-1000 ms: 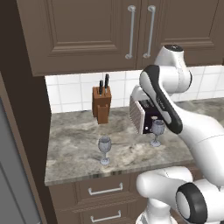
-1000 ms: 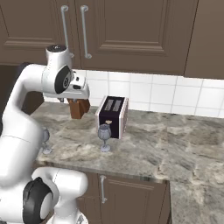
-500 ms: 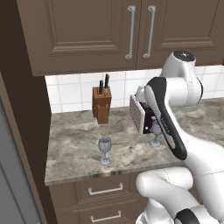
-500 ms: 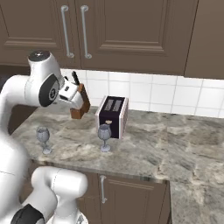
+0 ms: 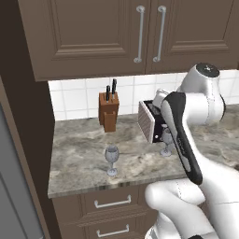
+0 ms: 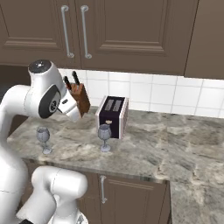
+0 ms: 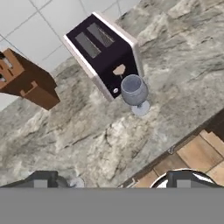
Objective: Retrieve the wine glasses from the counter and place one next to each plate.
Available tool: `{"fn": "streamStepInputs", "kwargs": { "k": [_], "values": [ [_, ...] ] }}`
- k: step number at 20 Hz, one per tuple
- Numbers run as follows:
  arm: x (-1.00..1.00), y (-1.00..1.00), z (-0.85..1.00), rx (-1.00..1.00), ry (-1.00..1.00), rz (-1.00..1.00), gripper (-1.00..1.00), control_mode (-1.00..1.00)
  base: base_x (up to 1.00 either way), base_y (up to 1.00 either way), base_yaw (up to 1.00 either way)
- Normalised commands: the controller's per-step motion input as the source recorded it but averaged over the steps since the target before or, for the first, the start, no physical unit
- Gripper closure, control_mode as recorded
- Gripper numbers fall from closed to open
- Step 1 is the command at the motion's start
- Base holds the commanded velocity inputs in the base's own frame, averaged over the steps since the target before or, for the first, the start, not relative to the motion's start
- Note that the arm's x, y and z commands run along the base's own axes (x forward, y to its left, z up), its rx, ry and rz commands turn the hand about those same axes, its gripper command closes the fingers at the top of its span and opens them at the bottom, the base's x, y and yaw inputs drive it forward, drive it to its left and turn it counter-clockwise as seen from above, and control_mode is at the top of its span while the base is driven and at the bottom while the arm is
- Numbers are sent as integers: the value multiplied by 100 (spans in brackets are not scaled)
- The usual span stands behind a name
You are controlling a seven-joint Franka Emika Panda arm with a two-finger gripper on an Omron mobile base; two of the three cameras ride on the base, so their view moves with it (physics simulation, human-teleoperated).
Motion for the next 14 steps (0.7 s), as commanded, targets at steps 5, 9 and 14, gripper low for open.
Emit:
{"fn": "streamStepInputs", "kwargs": {
  "k": [5,9,14],
  "values": [
    [0,-41,-1,41,0,-20,-100,-100,0,0,0],
    [-2,-60,-12,40,2,-9,-100,-100,0,0,0],
    [-22,-10,-49,34,0,-18,-100,-100,0,0,0]
  ]
}}
